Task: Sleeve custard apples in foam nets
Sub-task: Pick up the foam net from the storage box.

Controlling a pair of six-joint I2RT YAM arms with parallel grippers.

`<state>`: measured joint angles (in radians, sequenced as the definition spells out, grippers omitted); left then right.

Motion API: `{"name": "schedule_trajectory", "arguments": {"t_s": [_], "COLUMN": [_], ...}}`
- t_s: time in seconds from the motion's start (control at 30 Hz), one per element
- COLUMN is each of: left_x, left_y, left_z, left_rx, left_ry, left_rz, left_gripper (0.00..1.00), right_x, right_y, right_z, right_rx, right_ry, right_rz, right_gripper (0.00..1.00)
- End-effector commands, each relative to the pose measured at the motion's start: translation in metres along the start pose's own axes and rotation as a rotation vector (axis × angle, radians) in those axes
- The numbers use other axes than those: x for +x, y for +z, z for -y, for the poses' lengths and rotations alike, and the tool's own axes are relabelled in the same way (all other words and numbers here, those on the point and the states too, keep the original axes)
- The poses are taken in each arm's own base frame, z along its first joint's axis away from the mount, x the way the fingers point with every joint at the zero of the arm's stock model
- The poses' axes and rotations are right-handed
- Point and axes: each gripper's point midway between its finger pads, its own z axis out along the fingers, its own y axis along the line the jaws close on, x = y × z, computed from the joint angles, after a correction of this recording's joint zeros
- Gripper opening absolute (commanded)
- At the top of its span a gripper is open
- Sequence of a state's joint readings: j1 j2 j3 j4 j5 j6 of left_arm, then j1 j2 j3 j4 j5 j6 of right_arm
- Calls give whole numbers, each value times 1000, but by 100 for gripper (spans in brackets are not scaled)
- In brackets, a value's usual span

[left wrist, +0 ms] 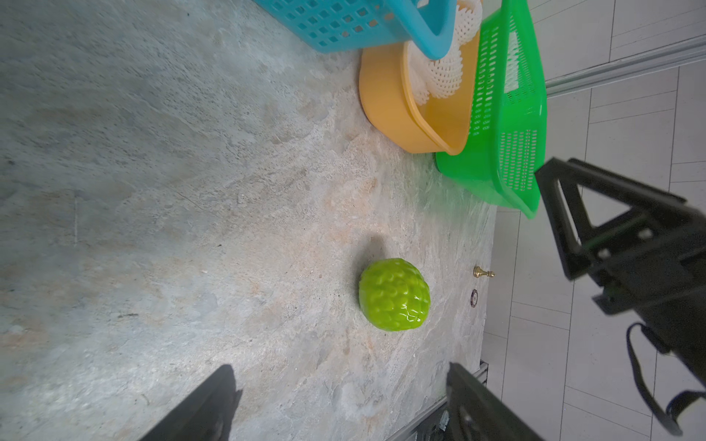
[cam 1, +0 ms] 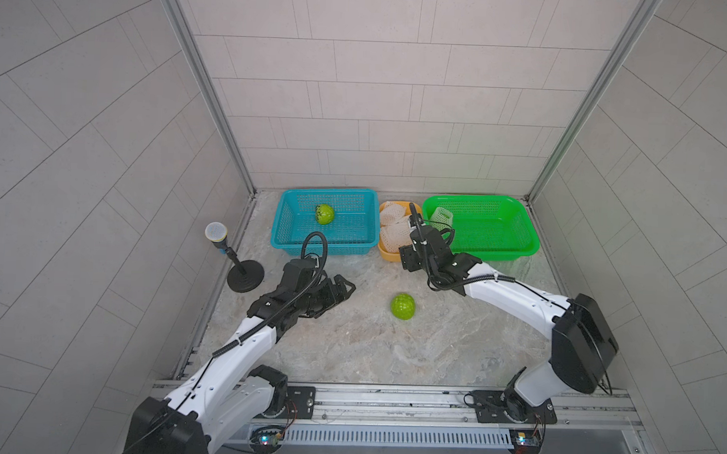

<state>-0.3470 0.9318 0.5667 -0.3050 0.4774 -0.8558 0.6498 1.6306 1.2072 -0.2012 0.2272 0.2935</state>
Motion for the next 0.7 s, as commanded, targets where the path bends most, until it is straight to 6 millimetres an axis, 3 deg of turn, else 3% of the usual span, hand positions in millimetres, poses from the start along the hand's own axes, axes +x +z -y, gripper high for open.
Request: {"name": "schedule_trajectory", "arguments": {"t_s": [0.0,0.13,0.23,0.47,0.67], "left_x": [5,8,9,11,11], "left_y": [-2,-3,-3,-3,-3], "left_z": [-4,-5,-8,-8,-9], "left_rx": [-4,-2,-7,-7,-10], "left_ry": [-1,-7,-11,-16,-15], "left_rz": [-6,-12,-15,-20,-19], "left_gripper": [89,89,89,89,89], "right_x": [8,-2,-5,-10,-8], "right_y": [26,61,82,112,133], "right_z": [6,10,5,5,16], "right_rx": [6,17,20,81,190], "right_ry": [11,34,17,14,-19], "right_rz": [-94,-129,-159,-176,-196], "right_gripper": [74,74,80,86,83]}}
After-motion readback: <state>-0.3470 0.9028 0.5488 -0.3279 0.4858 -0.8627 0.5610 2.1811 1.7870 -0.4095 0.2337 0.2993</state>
